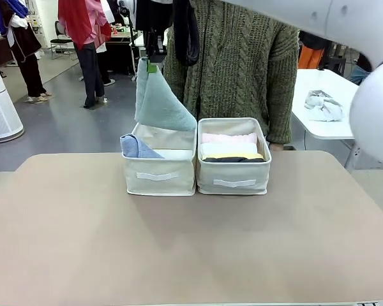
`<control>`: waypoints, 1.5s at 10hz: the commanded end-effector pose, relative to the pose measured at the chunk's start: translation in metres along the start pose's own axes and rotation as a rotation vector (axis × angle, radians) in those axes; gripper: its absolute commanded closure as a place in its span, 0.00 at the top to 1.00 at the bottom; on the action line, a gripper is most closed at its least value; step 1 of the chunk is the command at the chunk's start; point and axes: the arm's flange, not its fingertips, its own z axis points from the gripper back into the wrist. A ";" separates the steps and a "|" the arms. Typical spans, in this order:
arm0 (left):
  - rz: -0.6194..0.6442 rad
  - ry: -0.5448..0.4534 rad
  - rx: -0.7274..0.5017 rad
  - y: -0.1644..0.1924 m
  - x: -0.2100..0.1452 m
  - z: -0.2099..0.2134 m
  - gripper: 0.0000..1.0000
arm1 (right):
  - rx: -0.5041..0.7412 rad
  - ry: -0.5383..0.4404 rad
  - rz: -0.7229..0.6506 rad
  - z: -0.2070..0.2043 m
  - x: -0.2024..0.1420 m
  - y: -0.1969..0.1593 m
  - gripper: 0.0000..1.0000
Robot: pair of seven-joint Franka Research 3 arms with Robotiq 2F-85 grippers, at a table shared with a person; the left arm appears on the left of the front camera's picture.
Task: Sort the towels based on their folding style.
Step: Pick up another triangle-folded towel from the table and place it in the left Fabric basket.
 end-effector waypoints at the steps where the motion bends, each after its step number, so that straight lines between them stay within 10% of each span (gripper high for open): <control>1: -0.022 -0.023 0.017 0.000 -0.002 -0.002 1.00 | 0.017 0.003 -0.036 0.002 0.022 -0.042 0.09; 15: -0.022 -0.023 0.017 0.000 -0.002 -0.002 1.00 | 0.190 0.022 -0.108 -0.103 -0.017 -0.060 0.09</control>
